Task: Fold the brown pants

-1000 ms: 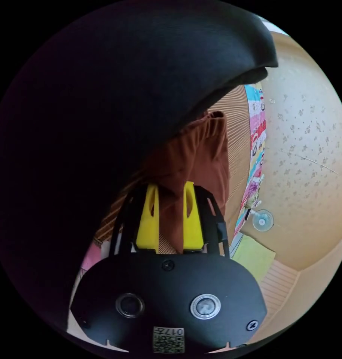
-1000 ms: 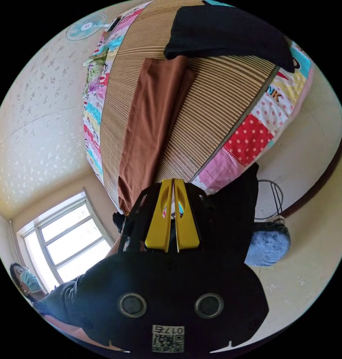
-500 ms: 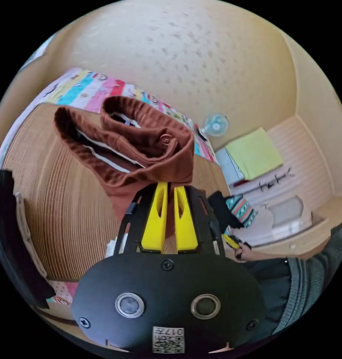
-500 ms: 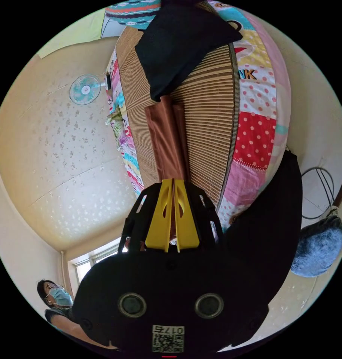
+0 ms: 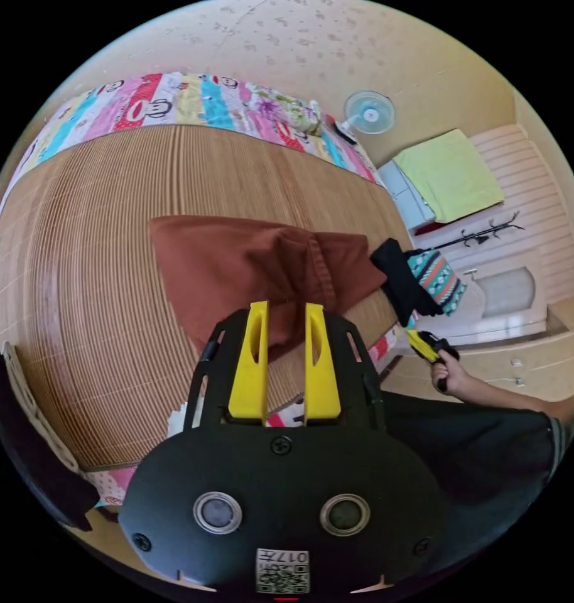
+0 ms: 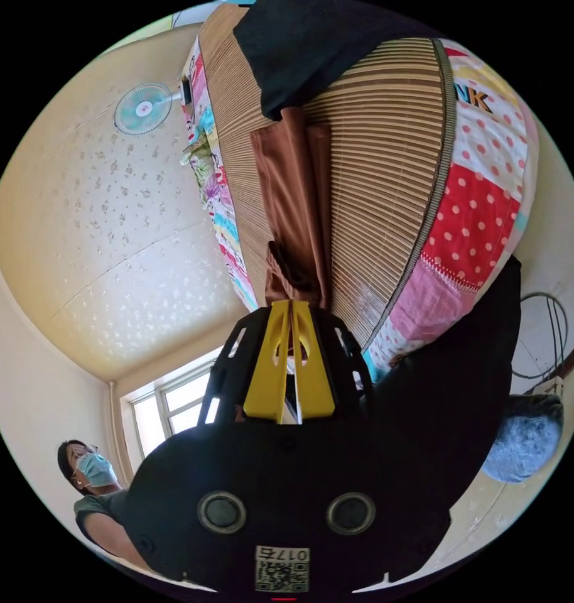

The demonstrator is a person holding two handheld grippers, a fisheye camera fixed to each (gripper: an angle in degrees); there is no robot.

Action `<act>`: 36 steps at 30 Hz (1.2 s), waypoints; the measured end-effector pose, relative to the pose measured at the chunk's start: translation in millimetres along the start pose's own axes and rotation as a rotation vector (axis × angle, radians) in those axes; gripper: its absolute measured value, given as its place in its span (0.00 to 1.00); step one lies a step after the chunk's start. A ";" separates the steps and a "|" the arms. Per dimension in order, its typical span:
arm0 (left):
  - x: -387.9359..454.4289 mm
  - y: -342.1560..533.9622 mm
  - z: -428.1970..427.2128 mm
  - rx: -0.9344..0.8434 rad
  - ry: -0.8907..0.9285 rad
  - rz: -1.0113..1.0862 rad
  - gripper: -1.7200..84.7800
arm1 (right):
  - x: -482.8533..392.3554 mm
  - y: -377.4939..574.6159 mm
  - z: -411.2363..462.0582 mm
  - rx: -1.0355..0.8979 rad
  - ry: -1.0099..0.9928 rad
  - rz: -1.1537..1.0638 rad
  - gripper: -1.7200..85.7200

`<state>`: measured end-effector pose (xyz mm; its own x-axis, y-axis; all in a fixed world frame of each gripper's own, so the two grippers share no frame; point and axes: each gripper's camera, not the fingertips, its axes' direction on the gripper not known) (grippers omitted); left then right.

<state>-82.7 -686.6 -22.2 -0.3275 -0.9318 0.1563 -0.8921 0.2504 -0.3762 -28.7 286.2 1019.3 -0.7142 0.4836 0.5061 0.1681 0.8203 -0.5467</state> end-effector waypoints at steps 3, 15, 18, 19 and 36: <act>-41.3 3.3 82.6 -0.346 -0.095 -0.060 0.06 | 2.6 -0.7 -4.4 -0.025 0.036 0.004 0.03; -111.9 45.7 72.3 -0.206 0.050 -0.256 0.16 | -47.2 -43.0 103.3 -0.385 0.337 -0.191 0.09; -114.5 20.8 81.8 -0.209 0.008 -0.261 0.19 | -77.9 -60.1 148.2 -0.389 0.446 -0.287 0.15; -121.7 12.6 90.4 -0.220 0.050 -0.315 0.19 | -89.1 -66.8 167.2 -0.394 0.490 -0.327 0.16; -215.4 49.0 79.5 -0.412 -0.044 -0.346 0.05 | -88.1 -84.9 264.8 -0.696 0.870 -0.376 0.06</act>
<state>-31.2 -494.5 -147.0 0.0125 -0.9861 0.1655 -0.9967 0.0010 0.0812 -159.9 93.1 844.5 -0.1389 0.0001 0.9903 0.5726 0.8159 0.0802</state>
